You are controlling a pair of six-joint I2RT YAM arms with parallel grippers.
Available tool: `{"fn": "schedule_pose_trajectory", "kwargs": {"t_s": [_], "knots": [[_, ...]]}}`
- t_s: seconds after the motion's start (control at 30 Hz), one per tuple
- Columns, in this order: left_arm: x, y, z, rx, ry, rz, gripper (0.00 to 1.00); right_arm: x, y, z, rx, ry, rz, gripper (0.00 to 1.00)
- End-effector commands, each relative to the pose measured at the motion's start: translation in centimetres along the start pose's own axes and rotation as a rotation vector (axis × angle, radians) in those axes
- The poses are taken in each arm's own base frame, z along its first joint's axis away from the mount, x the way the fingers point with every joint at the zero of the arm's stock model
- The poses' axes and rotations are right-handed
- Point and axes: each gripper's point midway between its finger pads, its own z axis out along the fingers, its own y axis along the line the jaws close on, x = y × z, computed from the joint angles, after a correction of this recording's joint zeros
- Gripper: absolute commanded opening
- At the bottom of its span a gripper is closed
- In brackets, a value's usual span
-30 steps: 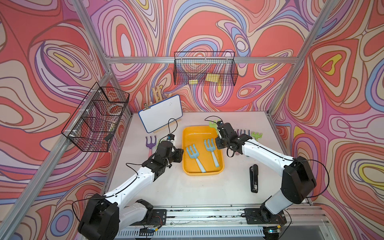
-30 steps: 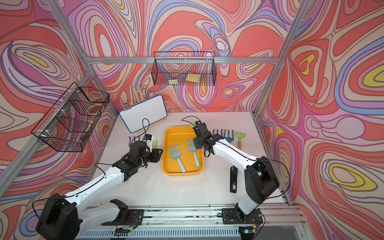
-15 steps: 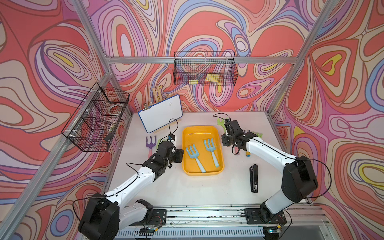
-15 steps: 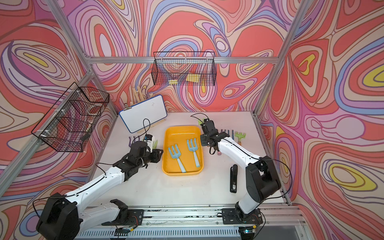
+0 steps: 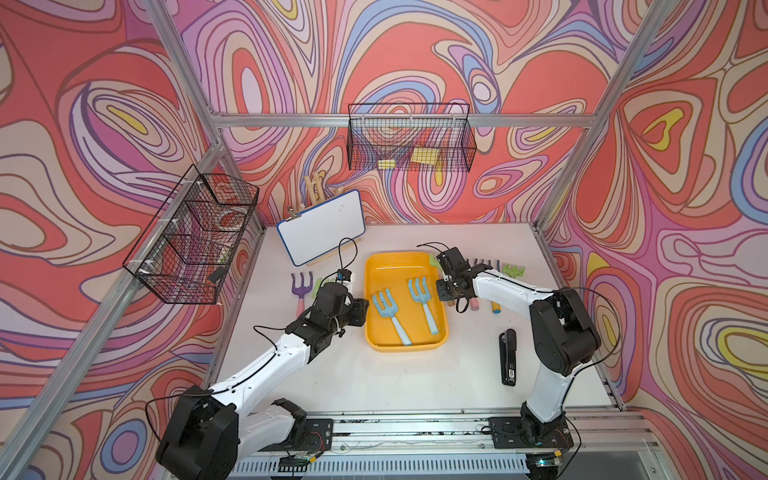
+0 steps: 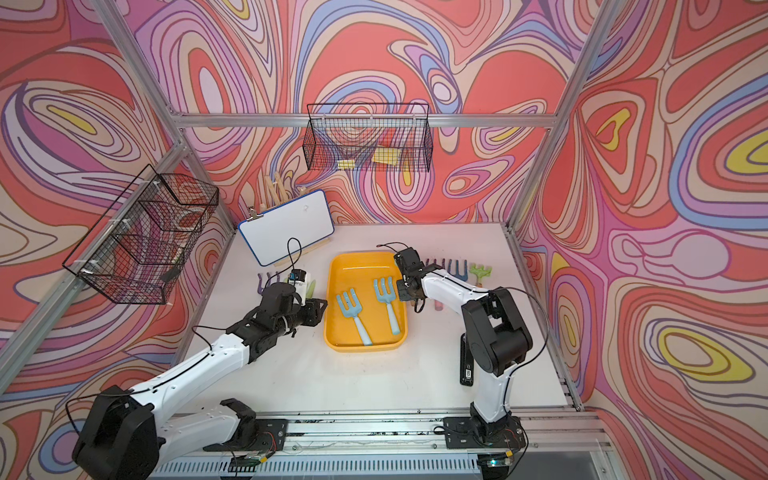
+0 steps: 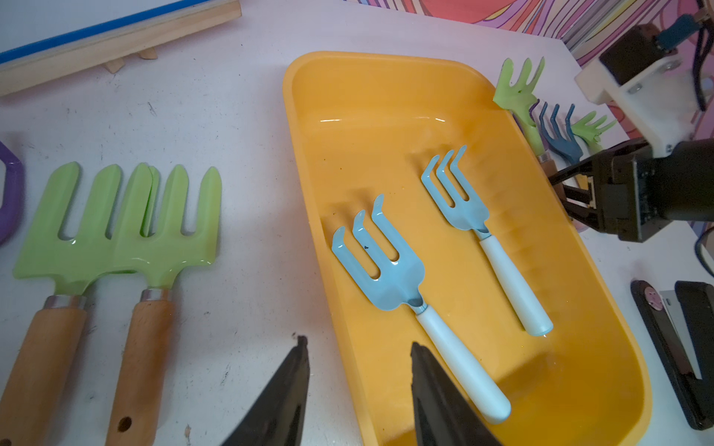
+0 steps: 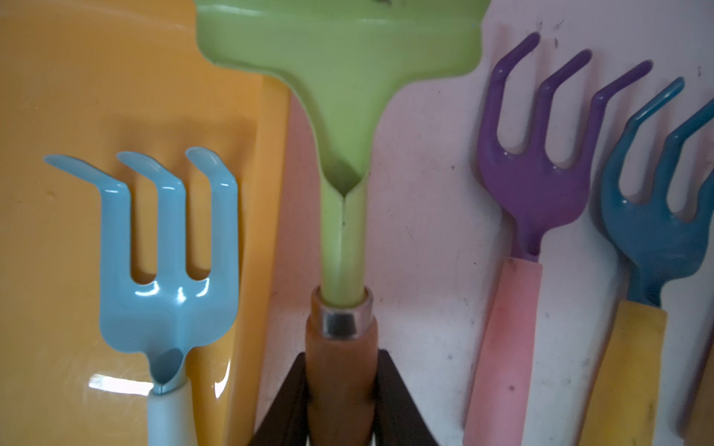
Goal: Take the hand rake out of the storage box
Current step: Place the rake at the center of the board.
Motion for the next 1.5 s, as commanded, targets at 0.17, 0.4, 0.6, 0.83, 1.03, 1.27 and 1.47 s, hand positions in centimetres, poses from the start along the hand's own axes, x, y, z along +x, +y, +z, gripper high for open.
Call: {"fn": "schedule_pose_trajectory", "kwargs": {"t_s": [0.17,0.4,0.6,0.83,1.03,1.27,1.47], "knots": [[-1.1,-0.6,-0.5,0.009,-0.021,0.005,0.48,-0.2,-1.0,0.1,-0.017,0.017,0.05,0.25],[-1.0,-0.6,-0.5,0.007,-0.019,0.007,0.48,-0.3,-1.8,-0.4,-0.021,0.006,0.077,0.24],[-0.9,-0.6,-0.4,0.006,-0.013,0.009,0.48,0.4,-1.7,0.4,-0.026,0.058,0.071,0.25],[-1.1,-0.7,-0.5,0.011,-0.018,0.007,0.48,1.2,-1.5,1.3,-0.035,0.106,0.065,0.26],[-1.1,-0.6,-0.5,0.008,-0.018,0.009,0.48,1.5,-1.5,1.7,-0.031,0.128,0.061,0.27],[-1.0,-0.7,-0.5,0.01,-0.015,0.01,0.48,1.9,-1.7,2.4,-0.026,0.154,0.063,0.3],[-0.9,-0.8,-0.4,0.014,-0.011,0.01,0.47,2.2,-2.0,2.8,-0.016,0.172,0.064,0.31]]}}
